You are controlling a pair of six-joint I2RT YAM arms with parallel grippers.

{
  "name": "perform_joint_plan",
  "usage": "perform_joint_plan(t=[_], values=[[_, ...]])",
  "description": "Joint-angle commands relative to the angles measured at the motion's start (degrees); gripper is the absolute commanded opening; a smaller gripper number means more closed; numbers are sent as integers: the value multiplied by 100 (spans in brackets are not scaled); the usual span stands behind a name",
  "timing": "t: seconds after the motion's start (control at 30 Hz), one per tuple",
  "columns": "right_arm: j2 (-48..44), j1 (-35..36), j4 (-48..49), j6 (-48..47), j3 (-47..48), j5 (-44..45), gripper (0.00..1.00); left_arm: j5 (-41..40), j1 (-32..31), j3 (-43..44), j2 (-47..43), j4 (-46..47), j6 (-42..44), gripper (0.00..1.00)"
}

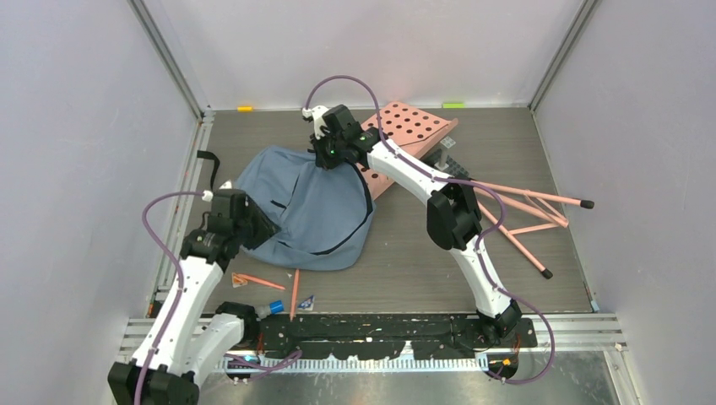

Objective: Pack the student bag
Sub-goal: Unzip the student bag at the center of the board.

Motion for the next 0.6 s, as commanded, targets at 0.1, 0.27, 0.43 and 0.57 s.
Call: perform_joint_plan(t=[0.1,0.27,0.43,0.57], values=[[-472,-54,555,93,4,144,0,352,34,1205,1268,753,-330,39],[-491,-54,529,90,-35,108,0,-116,132,1656,1932,946,-282,52],[-501,-54,495,45,-21,96,0,-339,307,1909,2369,863,-129,56],[-486,-54,482,14,-18,106,1,-508,348,1834,2449,943,-125,56]])
